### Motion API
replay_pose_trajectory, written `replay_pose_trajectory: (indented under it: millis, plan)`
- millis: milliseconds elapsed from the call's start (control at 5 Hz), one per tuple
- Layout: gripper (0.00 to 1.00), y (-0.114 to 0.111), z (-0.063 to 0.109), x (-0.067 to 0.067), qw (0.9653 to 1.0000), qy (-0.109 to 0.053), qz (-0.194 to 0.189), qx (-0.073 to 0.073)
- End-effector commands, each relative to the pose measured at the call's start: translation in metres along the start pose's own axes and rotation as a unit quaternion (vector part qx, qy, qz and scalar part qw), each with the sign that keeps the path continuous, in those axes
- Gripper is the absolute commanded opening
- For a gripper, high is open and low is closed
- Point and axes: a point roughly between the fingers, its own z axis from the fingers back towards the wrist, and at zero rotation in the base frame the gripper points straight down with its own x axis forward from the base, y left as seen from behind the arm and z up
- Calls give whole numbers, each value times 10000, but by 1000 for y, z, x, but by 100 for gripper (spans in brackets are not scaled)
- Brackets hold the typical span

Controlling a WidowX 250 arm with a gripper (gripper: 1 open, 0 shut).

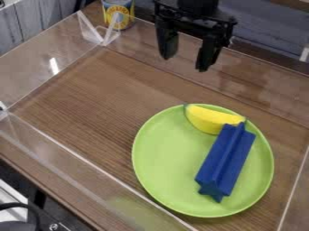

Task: Put the banana in the green plate

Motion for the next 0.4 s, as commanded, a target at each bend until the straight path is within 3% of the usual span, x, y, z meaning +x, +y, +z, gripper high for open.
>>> replay_pose_trajectory:
  millis: [0,200]
  plan:
    - [100,10,1,3,10000,-43,40,38]
    - [100,23,3,5,9998,-112,104,85]
